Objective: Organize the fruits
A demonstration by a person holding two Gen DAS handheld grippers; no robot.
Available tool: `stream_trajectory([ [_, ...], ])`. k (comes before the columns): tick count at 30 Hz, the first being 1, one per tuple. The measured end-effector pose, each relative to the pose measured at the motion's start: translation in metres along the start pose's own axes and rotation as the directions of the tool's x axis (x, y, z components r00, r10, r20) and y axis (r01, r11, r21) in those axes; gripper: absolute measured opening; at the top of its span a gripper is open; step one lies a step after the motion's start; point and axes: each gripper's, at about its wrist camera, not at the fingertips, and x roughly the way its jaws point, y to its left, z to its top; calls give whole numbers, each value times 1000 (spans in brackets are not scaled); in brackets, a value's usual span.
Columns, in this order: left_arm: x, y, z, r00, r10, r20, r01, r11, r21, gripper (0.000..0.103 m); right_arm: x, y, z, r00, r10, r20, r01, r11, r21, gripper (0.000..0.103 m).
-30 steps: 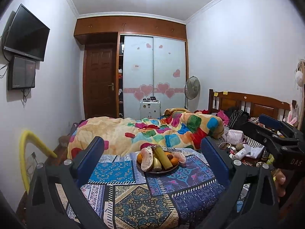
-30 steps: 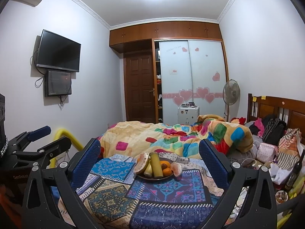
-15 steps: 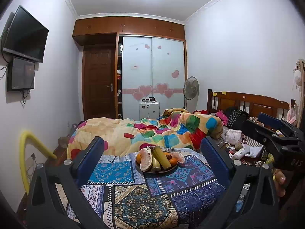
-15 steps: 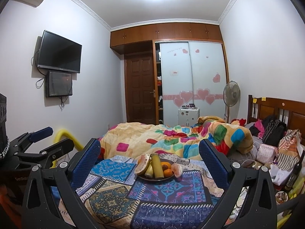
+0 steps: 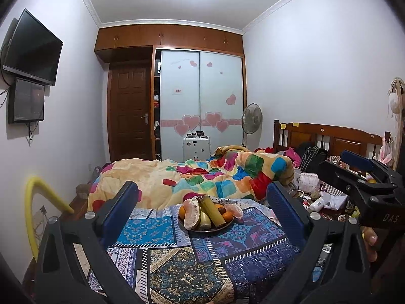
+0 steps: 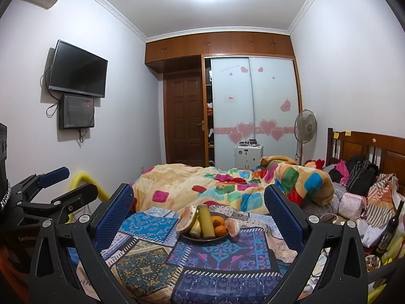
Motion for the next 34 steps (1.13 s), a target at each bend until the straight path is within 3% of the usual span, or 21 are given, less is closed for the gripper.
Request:
stream_trajectory([
  [34,-6,-1,1,1000,-28,0,28,1000,-10,103,1,4,-2,1000,3,-1,-3,1000,-3,103],
])
